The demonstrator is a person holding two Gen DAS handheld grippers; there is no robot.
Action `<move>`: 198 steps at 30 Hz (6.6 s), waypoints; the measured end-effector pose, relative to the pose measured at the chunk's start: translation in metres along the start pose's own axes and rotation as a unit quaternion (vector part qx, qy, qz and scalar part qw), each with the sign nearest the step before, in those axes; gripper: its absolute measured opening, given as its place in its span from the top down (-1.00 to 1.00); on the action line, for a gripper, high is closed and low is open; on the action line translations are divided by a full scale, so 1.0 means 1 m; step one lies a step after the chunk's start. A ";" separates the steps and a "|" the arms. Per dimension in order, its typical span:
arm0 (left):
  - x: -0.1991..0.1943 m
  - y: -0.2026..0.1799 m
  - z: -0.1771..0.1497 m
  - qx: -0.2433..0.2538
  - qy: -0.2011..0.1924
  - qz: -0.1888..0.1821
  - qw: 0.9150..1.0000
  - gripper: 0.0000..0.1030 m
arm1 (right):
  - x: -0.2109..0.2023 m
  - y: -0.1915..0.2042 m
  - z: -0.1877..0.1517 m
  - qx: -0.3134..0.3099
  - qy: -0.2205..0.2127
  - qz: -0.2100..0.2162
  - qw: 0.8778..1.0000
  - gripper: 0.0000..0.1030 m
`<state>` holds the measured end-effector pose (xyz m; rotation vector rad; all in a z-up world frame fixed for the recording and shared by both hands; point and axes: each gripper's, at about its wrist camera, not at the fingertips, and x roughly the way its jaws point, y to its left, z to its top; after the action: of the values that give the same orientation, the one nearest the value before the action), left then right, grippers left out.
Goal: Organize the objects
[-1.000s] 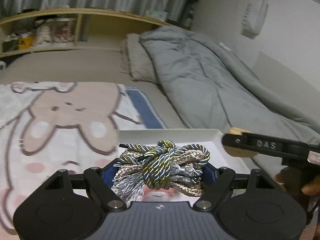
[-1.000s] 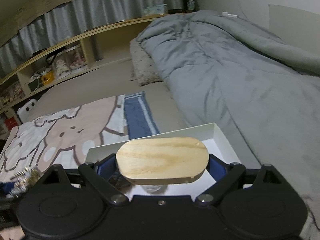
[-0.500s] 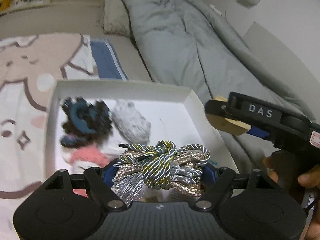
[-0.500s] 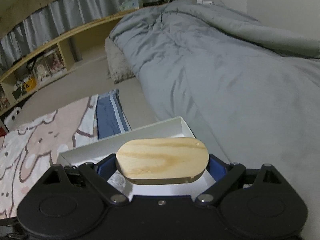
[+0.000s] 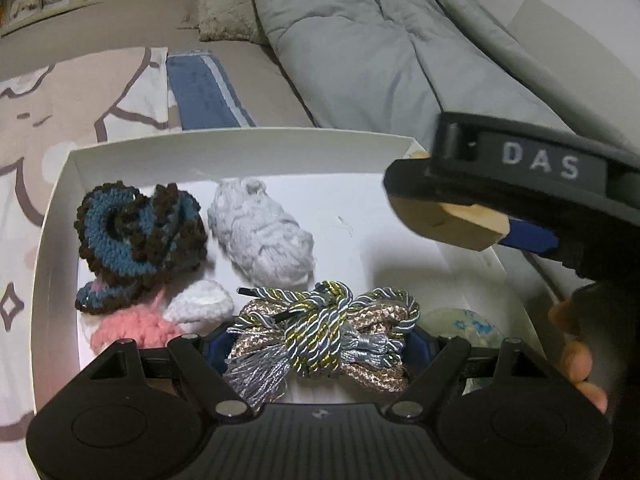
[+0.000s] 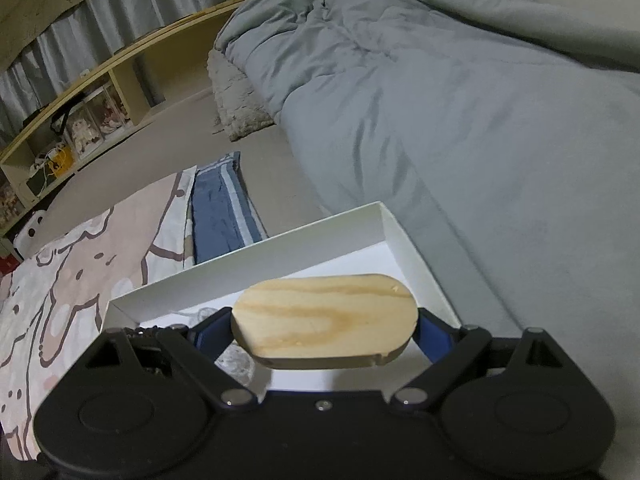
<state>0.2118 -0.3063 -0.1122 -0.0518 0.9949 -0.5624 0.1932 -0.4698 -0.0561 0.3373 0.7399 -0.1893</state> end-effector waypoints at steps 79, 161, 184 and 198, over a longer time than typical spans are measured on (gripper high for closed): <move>-0.262 0.054 -0.047 0.049 -0.143 0.090 0.984 -1.00 | -0.229 0.070 -0.063 -0.072 -0.106 -0.050 0.991 -1.00; -0.275 0.077 -0.128 0.090 -0.135 0.159 0.974 -1.00 | -0.237 0.082 -0.159 -0.097 -0.076 -0.080 0.989 -1.00; -0.274 0.076 -0.130 0.087 -0.133 0.157 0.975 -1.00 | -0.237 0.082 -0.159 -0.095 -0.076 -0.079 0.989 -1.00; -0.274 0.076 -0.131 0.086 -0.133 0.157 0.975 -1.00 | -0.237 0.082 -0.160 -0.093 -0.077 -0.079 0.990 -0.99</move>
<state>0.0250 -0.0850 0.0067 0.1785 0.6720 -0.3387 -0.0555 -0.3233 0.0164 0.0847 0.6266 -0.2896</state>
